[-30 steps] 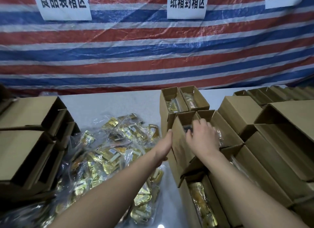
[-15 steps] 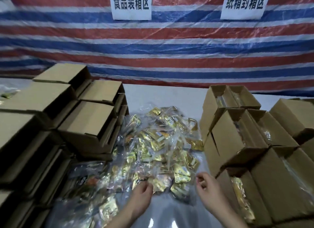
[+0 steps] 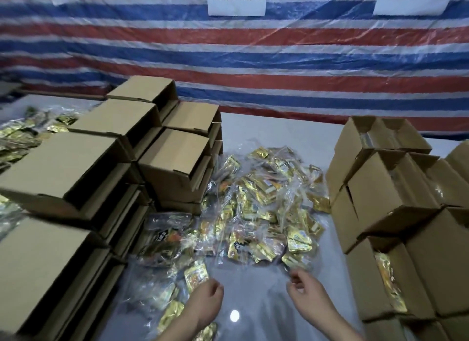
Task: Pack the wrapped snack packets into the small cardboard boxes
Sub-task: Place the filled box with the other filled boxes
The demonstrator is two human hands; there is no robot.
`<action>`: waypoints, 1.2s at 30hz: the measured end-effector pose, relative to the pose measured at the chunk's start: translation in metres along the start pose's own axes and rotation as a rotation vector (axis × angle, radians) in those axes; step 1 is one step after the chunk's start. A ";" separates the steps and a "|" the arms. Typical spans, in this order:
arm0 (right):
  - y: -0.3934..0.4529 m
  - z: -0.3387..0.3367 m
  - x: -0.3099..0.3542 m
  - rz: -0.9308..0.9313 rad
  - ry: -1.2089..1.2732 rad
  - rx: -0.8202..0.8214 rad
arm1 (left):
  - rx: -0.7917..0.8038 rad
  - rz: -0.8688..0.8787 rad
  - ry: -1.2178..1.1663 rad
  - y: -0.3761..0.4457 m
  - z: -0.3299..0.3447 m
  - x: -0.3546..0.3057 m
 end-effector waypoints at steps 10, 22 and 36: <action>0.014 0.013 0.022 -0.025 -0.111 0.058 | -0.191 -0.065 0.041 -0.001 -0.057 0.048; 0.037 0.024 0.072 -0.134 -0.146 0.086 | -0.263 -0.115 0.542 0.051 -0.115 0.031; 0.092 0.001 0.246 -0.400 -0.203 0.080 | -0.983 0.397 0.389 -0.019 -0.253 -0.140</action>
Point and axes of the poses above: each hand's wrist, its own y-axis towards the middle knuckle, its own z-axis out of the palm, x = y × z, the point moved 6 cm from there along y, towards the middle knuckle, and after that the axes turned 7 degrees about x, right-handed, at the moved point
